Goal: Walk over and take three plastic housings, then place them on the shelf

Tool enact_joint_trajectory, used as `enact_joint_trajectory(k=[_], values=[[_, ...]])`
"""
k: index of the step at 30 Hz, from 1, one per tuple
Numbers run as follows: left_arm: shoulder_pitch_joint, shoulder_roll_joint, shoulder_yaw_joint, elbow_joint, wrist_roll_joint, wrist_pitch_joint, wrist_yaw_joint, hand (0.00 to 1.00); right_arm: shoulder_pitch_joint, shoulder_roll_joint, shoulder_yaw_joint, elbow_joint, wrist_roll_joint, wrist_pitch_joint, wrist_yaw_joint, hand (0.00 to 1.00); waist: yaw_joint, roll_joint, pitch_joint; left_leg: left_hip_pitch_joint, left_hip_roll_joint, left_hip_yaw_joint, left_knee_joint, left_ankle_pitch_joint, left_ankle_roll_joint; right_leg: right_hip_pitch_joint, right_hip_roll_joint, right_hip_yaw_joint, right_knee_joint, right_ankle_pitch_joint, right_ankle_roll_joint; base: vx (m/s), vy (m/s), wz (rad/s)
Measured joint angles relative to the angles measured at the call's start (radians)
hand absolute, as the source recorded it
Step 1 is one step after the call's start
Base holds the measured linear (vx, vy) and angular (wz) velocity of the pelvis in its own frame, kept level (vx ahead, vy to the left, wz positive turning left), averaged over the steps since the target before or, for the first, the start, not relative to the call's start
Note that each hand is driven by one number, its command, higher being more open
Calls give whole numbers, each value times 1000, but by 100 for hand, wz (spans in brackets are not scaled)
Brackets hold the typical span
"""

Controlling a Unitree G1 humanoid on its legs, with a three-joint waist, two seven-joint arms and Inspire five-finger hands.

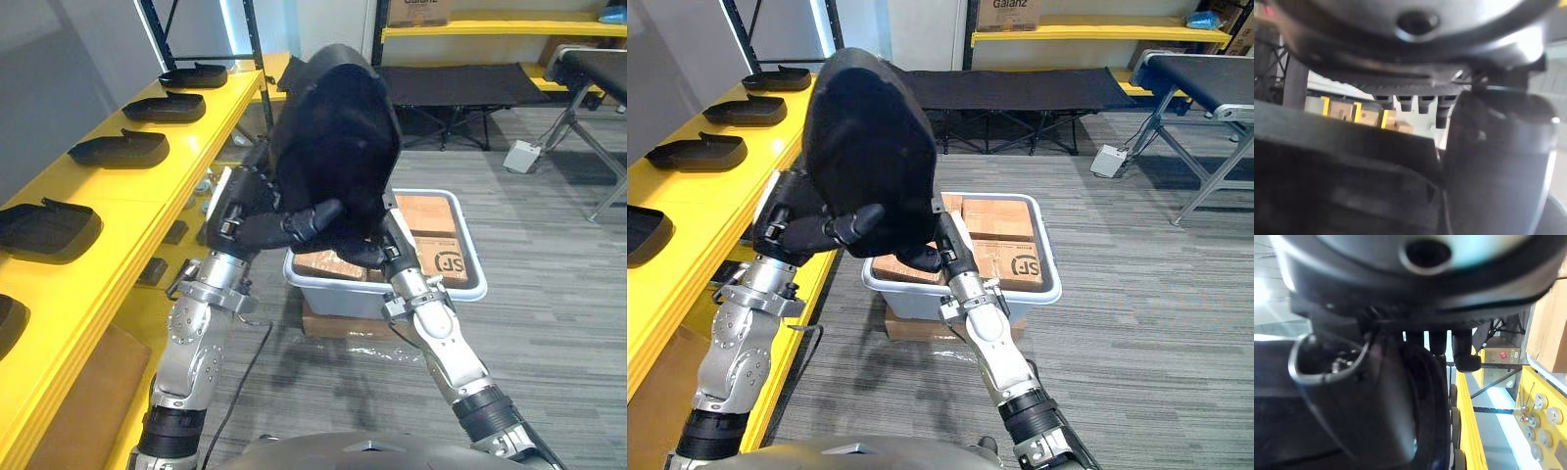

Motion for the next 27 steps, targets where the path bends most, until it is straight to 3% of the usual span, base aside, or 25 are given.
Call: enact_joint_trajectory(k=[6, 15, 27], values=[[35, -2, 66, 2, 42, -31, 5, 100, 1, 31, -58, -2, 2, 0, -10, 0, 4, 2, 1, 0, 0, 5, 1, -8, 3, 0, 0, 1, 0, 0, 0, 0, 0, 0], [33, -2, 67, 45, 38, -42, -49, 100, 15, 33, -80, -3, 3, -1, -12, 0, -1, 14, 9, 1, 0, 16, 1, -12, 0, -6, 0, 16, 5, 1, 2, 0, 0, -3], [30, 0, 52, 67, -52, -23, -242, 100, 16, 43, -87, -5, 3, -8, -30, 0, -1, 14, 15, 3, 0, 24, 4, -15, 0, -4, 0, 22, 5, 2, 2, 0, 0, 0]])
